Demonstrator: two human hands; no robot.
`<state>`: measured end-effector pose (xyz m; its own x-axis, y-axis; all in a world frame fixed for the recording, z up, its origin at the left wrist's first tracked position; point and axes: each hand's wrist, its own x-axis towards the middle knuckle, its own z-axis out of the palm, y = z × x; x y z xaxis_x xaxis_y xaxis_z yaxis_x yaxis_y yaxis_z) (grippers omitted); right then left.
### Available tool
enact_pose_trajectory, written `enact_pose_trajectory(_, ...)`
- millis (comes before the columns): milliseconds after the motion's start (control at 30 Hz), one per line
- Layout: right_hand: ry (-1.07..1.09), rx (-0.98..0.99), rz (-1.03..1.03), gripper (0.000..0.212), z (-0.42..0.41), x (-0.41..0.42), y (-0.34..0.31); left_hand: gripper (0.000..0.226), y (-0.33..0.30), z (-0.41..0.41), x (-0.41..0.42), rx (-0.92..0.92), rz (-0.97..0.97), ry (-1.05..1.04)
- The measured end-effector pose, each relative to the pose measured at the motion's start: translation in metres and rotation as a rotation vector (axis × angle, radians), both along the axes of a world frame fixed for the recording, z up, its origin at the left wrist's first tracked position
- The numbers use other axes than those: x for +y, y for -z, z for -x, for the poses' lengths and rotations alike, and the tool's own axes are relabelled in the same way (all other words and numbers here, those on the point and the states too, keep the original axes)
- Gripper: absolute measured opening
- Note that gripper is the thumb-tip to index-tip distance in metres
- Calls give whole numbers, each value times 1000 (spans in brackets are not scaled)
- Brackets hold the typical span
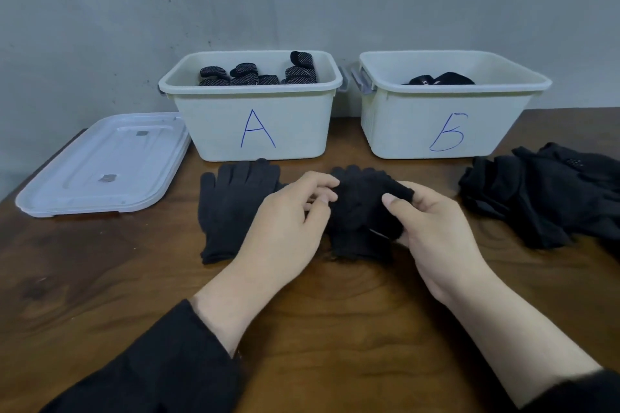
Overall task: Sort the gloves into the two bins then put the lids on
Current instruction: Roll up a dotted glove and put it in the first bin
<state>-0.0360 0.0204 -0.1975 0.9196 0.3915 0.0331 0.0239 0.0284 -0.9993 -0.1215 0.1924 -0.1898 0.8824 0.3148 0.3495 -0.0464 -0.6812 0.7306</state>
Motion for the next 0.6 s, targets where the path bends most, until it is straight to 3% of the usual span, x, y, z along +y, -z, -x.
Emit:
enact_pose_trajectory(133, 54, 77, -114, 16, -2, -2, -6, 23, 4, 5, 17, -4, -183, -35)
enact_pose_trajectory(300, 53, 48, -172, 13, -13, -8, -20, 23, 4, 9, 23, 11, -265, -48)
enact_pose_trajectory(600, -131, -219, 25, 12, -41, -24, -96, 35, 11, 0, 25, 218, -432, 156)
